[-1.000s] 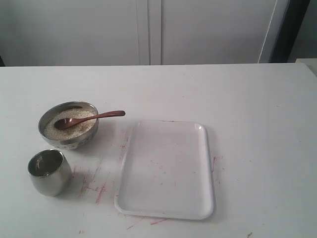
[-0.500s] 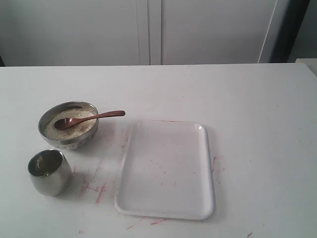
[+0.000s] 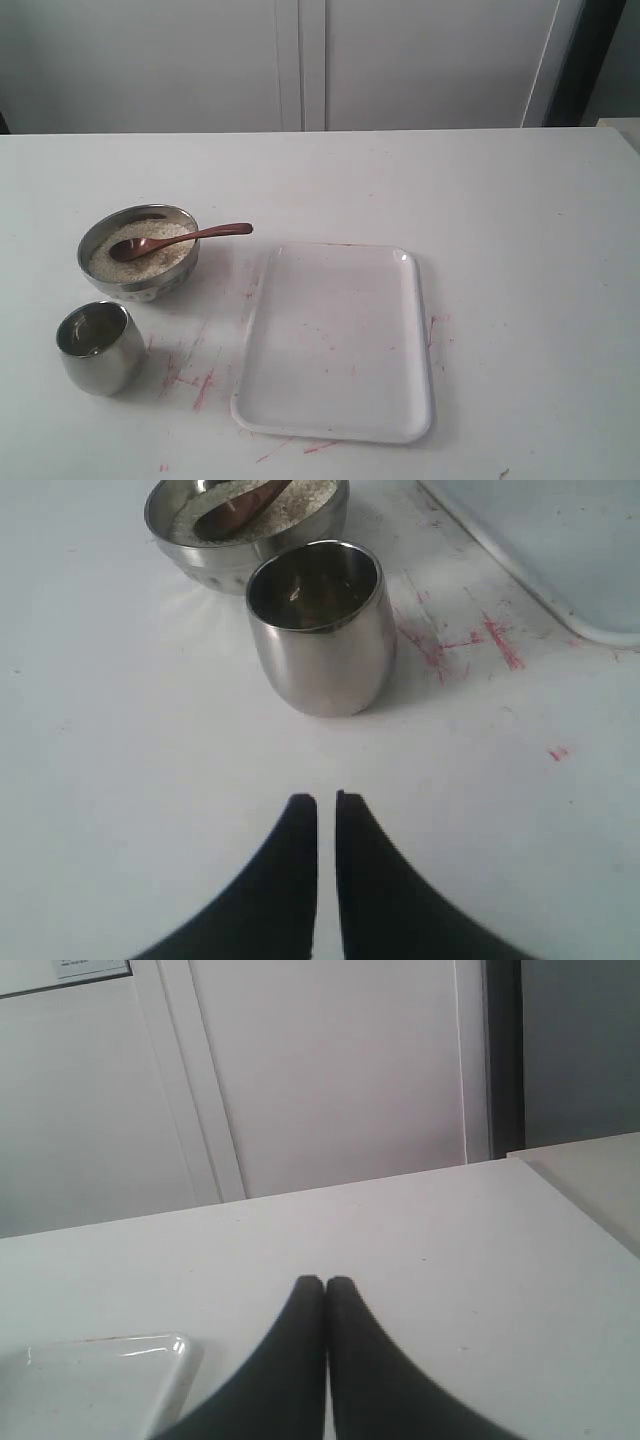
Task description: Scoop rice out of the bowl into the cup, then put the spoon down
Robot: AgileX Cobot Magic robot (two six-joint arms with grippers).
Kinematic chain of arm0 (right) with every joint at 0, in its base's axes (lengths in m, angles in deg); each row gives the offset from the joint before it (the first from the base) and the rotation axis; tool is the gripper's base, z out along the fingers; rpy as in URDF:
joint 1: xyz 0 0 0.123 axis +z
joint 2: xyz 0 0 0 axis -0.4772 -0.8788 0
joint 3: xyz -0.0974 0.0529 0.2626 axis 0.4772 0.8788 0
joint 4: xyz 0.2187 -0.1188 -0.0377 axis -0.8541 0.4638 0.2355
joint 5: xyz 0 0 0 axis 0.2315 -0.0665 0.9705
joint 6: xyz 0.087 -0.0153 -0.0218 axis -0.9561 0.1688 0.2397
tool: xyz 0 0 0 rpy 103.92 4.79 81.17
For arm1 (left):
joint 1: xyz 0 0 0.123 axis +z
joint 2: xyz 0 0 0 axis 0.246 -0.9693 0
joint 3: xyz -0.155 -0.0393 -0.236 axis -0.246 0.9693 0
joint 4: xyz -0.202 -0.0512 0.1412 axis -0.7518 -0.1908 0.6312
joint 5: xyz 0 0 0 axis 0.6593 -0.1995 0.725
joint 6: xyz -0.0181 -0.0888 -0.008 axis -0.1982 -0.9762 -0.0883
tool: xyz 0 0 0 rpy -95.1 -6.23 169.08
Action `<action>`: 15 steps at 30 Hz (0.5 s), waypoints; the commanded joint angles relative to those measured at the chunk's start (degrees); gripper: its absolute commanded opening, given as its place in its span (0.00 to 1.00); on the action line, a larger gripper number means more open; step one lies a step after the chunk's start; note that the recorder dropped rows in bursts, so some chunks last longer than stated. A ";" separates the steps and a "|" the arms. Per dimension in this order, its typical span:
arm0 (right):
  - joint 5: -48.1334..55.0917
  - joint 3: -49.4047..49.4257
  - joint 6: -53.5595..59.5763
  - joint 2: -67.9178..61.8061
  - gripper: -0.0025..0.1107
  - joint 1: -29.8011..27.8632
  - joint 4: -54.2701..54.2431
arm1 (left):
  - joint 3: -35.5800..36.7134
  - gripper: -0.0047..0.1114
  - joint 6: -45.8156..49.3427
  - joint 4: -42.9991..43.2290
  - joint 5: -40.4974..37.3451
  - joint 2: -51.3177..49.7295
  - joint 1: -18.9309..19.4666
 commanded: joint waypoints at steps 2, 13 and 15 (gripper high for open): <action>0.34 0.30 0.17 0.32 0.02 0.13 0.15 | 0.29 0.16 0.20 -0.62 -0.19 0.17 -0.31; -0.11 0.30 0.17 0.32 0.02 0.12 0.15 | 0.29 0.16 0.20 -0.62 -0.19 0.17 -0.31; -1.38 0.30 -0.09 0.32 0.02 0.12 0.02 | 0.29 0.16 0.20 -0.62 -0.19 0.17 -0.31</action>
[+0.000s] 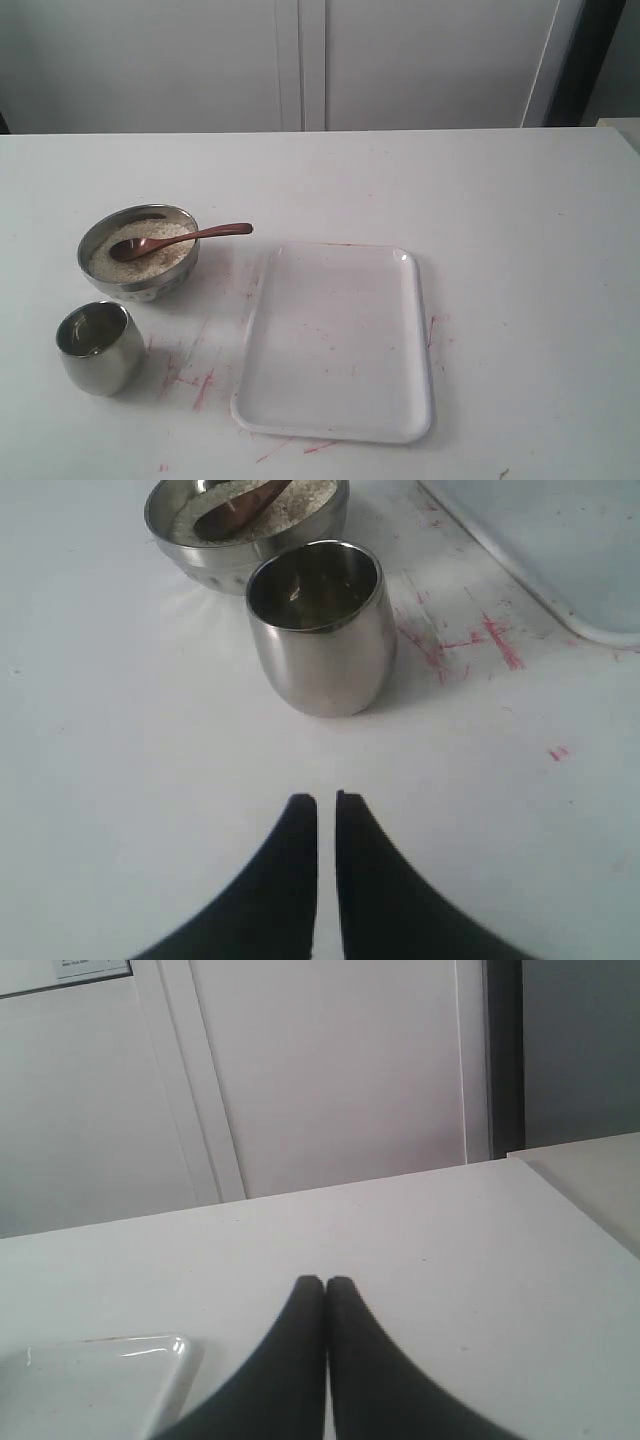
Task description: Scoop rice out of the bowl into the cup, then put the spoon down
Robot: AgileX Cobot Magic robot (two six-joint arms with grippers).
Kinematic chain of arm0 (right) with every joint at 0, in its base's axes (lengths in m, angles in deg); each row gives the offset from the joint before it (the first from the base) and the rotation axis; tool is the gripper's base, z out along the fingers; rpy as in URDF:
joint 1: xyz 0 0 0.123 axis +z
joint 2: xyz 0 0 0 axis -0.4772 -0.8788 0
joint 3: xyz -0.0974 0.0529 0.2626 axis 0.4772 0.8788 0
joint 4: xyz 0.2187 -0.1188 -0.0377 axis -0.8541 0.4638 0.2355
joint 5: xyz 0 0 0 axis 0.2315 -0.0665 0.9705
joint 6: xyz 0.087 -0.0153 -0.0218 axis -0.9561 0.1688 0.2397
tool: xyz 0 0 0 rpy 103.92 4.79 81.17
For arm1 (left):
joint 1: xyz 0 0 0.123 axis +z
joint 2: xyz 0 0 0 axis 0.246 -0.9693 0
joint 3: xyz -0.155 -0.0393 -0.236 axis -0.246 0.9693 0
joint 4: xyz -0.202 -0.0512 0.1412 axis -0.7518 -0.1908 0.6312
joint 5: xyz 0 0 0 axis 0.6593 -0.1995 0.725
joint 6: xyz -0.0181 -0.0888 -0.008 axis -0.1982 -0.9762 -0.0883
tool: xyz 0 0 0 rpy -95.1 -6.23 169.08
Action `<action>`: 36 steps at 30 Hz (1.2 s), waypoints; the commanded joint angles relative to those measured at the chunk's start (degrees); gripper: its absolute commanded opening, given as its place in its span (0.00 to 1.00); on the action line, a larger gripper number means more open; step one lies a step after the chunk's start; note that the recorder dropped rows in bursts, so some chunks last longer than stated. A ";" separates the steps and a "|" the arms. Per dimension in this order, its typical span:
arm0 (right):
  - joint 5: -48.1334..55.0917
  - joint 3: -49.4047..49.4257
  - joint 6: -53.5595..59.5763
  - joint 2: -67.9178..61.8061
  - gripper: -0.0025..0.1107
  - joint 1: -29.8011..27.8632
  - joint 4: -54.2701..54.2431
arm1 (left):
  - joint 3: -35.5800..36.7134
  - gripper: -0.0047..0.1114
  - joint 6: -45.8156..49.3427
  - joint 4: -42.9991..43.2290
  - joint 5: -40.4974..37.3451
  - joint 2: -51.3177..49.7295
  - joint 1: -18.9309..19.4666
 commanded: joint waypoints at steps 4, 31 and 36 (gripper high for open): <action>-7.28 0.30 -6.06 0.32 0.02 0.11 -6.74 | 0.29 0.16 0.20 -0.62 -0.19 0.17 -0.31; -39.85 -32.62 -47.63 0.32 0.02 0.11 10.17 | 0.29 0.16 0.20 -0.62 -0.19 0.17 -0.31; -23.24 -46.09 -49.45 0.32 0.02 0.11 20.56 | 0.29 0.16 0.20 -0.62 -0.19 0.17 -0.31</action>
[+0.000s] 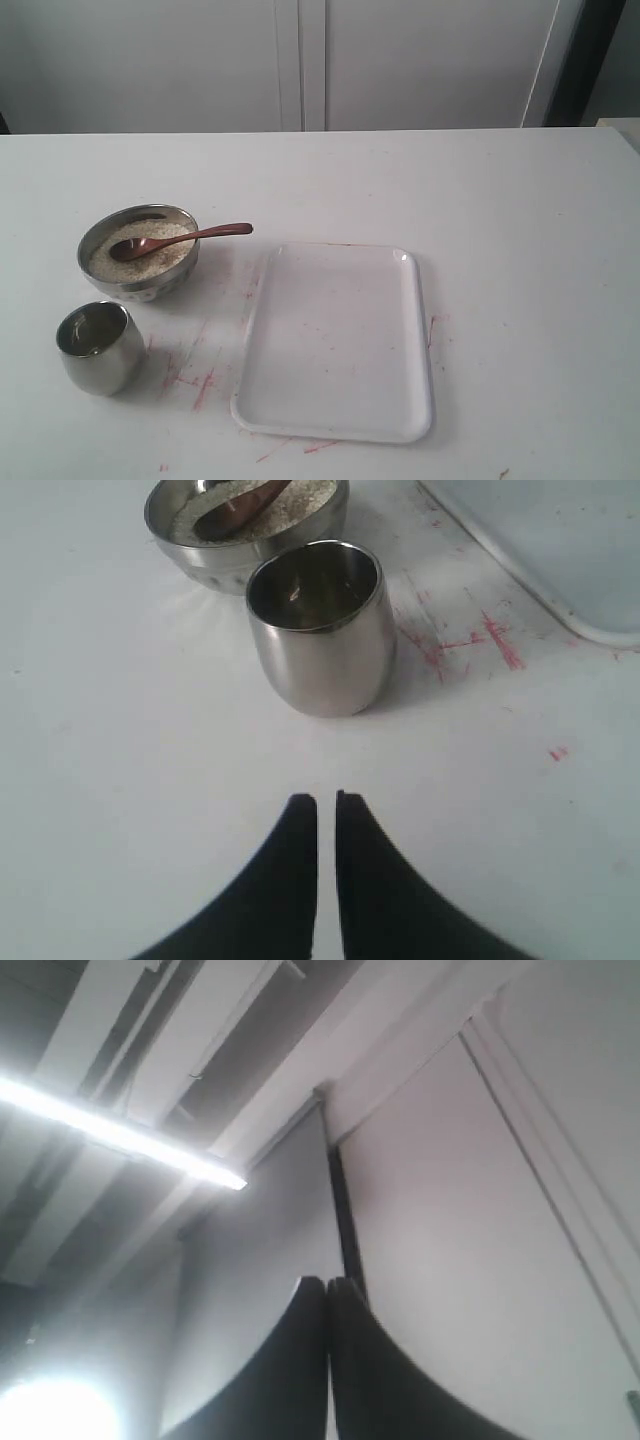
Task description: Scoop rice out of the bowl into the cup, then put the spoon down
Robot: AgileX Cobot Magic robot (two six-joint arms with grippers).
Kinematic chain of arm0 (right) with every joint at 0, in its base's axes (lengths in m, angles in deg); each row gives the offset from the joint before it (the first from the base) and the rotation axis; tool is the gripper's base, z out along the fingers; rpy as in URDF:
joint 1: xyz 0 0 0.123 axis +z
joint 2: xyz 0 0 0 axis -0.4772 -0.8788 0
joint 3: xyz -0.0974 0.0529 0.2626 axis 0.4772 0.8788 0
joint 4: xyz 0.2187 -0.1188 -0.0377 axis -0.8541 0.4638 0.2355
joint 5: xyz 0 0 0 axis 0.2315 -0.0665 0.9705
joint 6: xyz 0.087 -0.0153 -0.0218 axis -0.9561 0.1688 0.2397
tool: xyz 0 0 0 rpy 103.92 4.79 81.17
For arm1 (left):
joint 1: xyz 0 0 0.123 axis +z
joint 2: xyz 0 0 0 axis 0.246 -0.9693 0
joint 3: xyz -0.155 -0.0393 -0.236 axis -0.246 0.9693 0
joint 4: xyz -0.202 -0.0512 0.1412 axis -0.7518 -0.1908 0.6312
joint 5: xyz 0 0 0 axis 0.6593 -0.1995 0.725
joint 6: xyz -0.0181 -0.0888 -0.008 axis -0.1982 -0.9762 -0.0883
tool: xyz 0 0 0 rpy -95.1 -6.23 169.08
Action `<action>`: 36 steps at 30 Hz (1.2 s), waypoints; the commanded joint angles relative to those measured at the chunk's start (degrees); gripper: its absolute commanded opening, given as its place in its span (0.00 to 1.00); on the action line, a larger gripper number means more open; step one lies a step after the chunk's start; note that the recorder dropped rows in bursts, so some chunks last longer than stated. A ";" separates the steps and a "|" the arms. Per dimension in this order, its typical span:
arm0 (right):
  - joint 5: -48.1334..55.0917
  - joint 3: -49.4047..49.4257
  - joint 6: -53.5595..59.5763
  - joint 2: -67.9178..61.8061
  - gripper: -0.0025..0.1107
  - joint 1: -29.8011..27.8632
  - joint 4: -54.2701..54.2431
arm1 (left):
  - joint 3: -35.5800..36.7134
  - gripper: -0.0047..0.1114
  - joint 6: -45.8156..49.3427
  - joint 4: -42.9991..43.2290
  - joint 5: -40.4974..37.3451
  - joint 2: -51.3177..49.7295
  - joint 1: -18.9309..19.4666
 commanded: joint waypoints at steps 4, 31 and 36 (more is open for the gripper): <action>12.31 -13.27 -1.52 -1.81 0.02 0.11 12.12 | 0.29 0.16 0.20 -0.62 -0.19 0.17 -0.31; -0.12 -34.88 -43.36 -30.26 0.02 0.11 51.90 | 0.29 0.16 0.20 -0.62 -0.19 0.17 -0.31; 13.04 -39.03 -43.36 -30.40 0.02 0.11 44.93 | 0.29 0.16 0.20 -0.62 -0.19 0.17 -0.31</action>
